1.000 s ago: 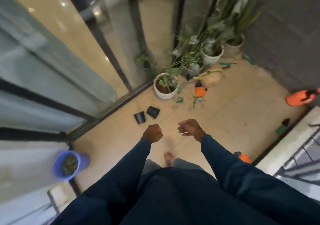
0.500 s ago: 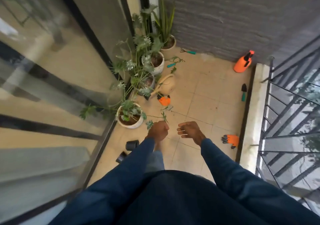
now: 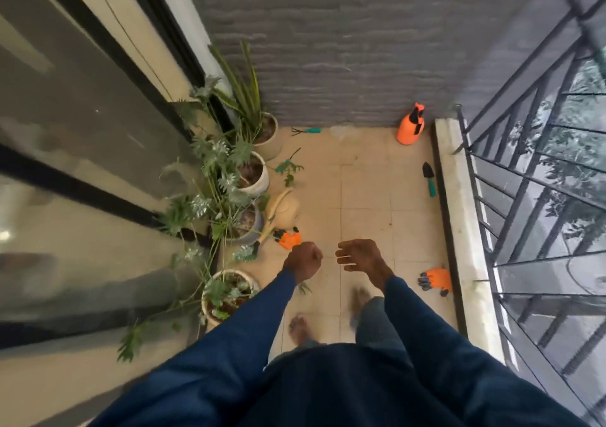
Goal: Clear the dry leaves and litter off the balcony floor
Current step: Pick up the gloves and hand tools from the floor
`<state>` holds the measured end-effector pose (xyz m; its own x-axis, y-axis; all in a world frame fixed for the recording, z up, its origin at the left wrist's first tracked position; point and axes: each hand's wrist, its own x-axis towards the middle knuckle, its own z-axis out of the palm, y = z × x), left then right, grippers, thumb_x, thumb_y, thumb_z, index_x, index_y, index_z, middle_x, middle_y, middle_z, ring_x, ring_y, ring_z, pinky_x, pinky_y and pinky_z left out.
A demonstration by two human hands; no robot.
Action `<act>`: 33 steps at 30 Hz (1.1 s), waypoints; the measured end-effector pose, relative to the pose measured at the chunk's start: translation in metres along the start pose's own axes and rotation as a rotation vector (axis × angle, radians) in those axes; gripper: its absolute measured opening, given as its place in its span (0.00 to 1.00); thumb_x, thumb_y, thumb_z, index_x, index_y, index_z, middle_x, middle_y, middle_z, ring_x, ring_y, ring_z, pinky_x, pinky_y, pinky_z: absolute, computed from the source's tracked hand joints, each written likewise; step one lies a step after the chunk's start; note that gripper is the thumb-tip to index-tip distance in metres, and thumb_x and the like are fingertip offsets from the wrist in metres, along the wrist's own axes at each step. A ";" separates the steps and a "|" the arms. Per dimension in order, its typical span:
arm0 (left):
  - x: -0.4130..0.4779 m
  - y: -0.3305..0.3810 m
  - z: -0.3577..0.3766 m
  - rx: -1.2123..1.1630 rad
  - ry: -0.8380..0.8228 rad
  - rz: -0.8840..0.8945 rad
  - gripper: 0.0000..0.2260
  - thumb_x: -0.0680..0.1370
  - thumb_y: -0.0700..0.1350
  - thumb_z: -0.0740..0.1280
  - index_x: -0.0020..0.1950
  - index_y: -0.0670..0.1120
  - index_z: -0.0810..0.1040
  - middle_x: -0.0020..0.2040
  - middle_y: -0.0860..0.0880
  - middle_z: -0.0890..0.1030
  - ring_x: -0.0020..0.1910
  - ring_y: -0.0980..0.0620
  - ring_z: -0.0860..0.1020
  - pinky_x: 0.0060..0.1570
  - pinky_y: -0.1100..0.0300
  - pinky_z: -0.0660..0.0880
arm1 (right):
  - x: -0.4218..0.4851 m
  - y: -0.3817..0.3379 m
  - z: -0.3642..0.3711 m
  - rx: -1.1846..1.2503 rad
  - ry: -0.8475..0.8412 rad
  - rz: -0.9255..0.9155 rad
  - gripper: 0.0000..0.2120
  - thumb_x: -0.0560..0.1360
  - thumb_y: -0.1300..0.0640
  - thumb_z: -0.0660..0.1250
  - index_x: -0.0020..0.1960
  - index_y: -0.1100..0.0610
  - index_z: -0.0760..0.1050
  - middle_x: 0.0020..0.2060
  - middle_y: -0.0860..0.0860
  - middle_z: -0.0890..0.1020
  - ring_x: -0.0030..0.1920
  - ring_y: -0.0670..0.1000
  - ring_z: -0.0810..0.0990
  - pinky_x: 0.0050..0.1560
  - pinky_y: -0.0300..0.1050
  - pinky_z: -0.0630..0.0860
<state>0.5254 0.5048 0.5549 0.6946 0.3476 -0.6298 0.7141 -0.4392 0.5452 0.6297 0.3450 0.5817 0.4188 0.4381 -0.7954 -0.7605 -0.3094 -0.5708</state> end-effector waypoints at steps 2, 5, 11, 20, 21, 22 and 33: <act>0.029 0.023 -0.002 -0.022 -0.021 -0.037 0.08 0.79 0.40 0.63 0.45 0.50 0.81 0.48 0.48 0.83 0.52 0.42 0.83 0.49 0.49 0.81 | 0.021 -0.026 -0.015 0.005 0.008 0.038 0.11 0.78 0.62 0.58 0.50 0.66 0.78 0.43 0.60 0.82 0.39 0.58 0.80 0.42 0.47 0.74; 0.073 0.058 -0.005 -0.059 -0.021 -0.072 0.08 0.78 0.42 0.63 0.43 0.53 0.80 0.48 0.49 0.84 0.49 0.43 0.83 0.47 0.47 0.83 | 0.050 -0.070 -0.045 -0.001 0.003 0.067 0.09 0.77 0.63 0.60 0.49 0.65 0.78 0.42 0.60 0.81 0.38 0.57 0.80 0.40 0.46 0.75; 0.141 0.142 -0.012 -0.159 0.008 -0.069 0.09 0.75 0.43 0.62 0.39 0.53 0.79 0.48 0.48 0.84 0.50 0.40 0.84 0.47 0.48 0.81 | 0.095 -0.164 -0.116 -0.048 0.057 -0.017 0.07 0.78 0.64 0.63 0.50 0.66 0.79 0.46 0.63 0.81 0.41 0.59 0.80 0.44 0.50 0.76; 0.205 0.218 -0.022 -0.181 0.023 -0.097 0.11 0.75 0.34 0.63 0.43 0.48 0.82 0.49 0.44 0.86 0.48 0.46 0.84 0.39 0.58 0.79 | 0.134 -0.225 -0.156 -0.011 0.045 0.009 0.13 0.80 0.60 0.59 0.52 0.65 0.80 0.43 0.60 0.84 0.39 0.56 0.83 0.44 0.49 0.77; 0.217 0.225 -0.025 -0.170 0.017 -0.099 0.11 0.75 0.36 0.64 0.43 0.48 0.82 0.50 0.45 0.86 0.49 0.46 0.84 0.43 0.57 0.81 | 0.141 -0.232 -0.159 -0.017 0.056 0.023 0.13 0.80 0.60 0.59 0.53 0.66 0.80 0.43 0.60 0.84 0.39 0.57 0.83 0.44 0.49 0.77; 0.227 0.229 -0.027 -0.162 0.017 -0.102 0.09 0.76 0.37 0.65 0.43 0.48 0.83 0.49 0.46 0.86 0.50 0.46 0.84 0.47 0.56 0.82 | 0.145 -0.238 -0.161 -0.029 0.067 0.033 0.14 0.80 0.60 0.59 0.54 0.66 0.80 0.44 0.60 0.84 0.40 0.57 0.83 0.44 0.49 0.77; 0.375 0.304 -0.048 -0.049 -0.127 -0.064 0.08 0.76 0.47 0.65 0.46 0.46 0.83 0.46 0.48 0.86 0.45 0.47 0.85 0.44 0.53 0.83 | 0.233 -0.316 -0.223 -0.123 0.314 0.060 0.07 0.80 0.67 0.65 0.53 0.67 0.81 0.48 0.63 0.85 0.40 0.56 0.83 0.40 0.48 0.81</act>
<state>1.0068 0.5415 0.5113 0.6332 0.2642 -0.7275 0.7620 -0.3775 0.5261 1.0778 0.3570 0.5314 0.5219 0.1403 -0.8414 -0.7311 -0.4345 -0.5259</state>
